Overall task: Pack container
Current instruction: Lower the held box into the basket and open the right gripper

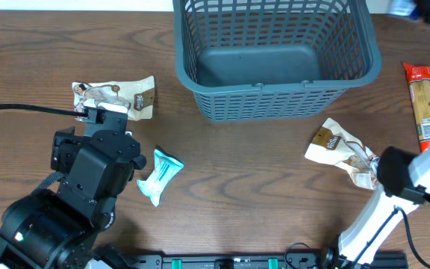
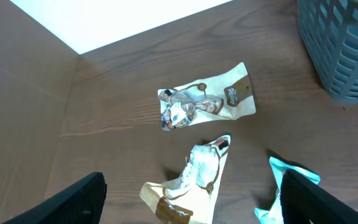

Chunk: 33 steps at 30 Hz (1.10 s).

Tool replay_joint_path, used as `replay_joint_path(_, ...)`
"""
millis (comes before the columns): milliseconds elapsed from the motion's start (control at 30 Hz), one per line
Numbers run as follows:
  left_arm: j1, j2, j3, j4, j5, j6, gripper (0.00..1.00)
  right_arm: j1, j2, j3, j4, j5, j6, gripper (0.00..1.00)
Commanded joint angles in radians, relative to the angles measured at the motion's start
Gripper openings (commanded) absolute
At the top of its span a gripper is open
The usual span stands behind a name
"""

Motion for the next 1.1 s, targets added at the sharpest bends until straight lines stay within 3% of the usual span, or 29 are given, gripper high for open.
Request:
replay_joint_path(0,0.005,-0.002,0.013,-0.004,-0.012,0.005,0.79,0.095,0.009,-0.028,-0.021,-0.016,-0.020,0.01)
replay_joint_path(200,0.005,-0.002,0.013,-0.004,-0.012,0.005,0.78,0.259,0.009,-0.137,-0.114,0.191,-0.214,0.01)
replay_joint_path(367,0.005,-0.002,0.013,-0.004,-0.012,0.005,0.78,0.320,0.010,-0.276,-0.102,0.198,-0.345,0.01)
replay_joint_path(900,0.005,-0.002,0.013,-0.004,-0.012,0.005,0.78,0.338,0.010,-0.681,0.018,0.327,-0.458,0.01)
replay_joint_path(967,0.005,-0.002,0.013,-0.004,-0.012,0.005,0.78,0.338,0.010,-0.709,0.024,0.327,-0.458,0.06)
replay_joint_path(1067,0.005,-0.002,0.013,-0.004,-0.012,0.005,0.78,0.338,0.010,-0.735,0.034,0.327,-0.457,0.29)
